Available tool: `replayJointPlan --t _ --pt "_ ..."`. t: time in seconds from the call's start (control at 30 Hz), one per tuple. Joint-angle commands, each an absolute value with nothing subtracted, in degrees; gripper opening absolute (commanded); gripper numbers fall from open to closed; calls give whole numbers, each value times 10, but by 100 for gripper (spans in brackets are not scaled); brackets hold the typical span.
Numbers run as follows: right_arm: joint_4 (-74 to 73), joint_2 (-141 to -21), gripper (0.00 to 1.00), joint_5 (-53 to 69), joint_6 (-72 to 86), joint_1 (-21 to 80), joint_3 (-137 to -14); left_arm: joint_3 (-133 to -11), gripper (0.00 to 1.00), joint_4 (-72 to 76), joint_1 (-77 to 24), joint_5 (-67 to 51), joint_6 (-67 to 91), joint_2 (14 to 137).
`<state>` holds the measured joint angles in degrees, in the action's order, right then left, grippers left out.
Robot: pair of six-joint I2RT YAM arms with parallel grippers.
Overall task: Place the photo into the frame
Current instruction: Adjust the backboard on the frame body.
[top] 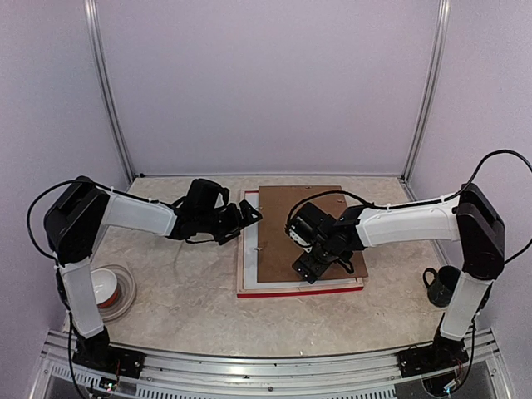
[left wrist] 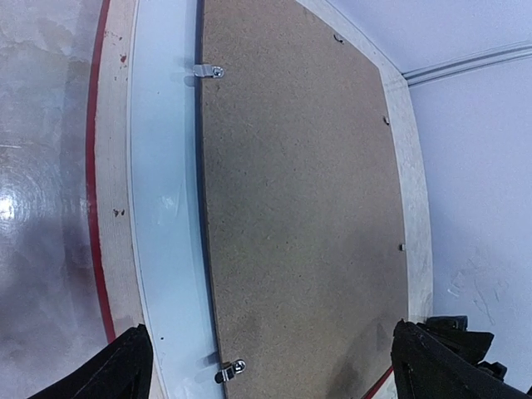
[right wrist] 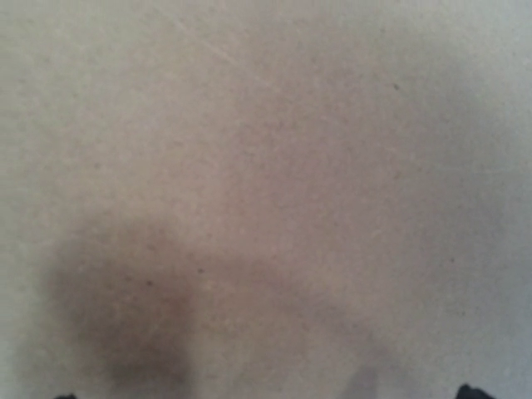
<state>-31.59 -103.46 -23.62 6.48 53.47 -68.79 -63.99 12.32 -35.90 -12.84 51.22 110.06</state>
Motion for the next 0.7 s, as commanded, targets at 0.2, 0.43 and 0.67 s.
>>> replayJointPlan --t 0.2,0.43,0.67 --pt "-305 -976 99 -208 116 507 -684 -678 99 128 -377 -131 511 1086" --pt "-253 -908 99 -96 187 422 -653 -719 99 100 -396 -124 503 1116" --pt "-215 -856 99 -22 239 306 -602 -775 99 9 -421 -56 469 1145"
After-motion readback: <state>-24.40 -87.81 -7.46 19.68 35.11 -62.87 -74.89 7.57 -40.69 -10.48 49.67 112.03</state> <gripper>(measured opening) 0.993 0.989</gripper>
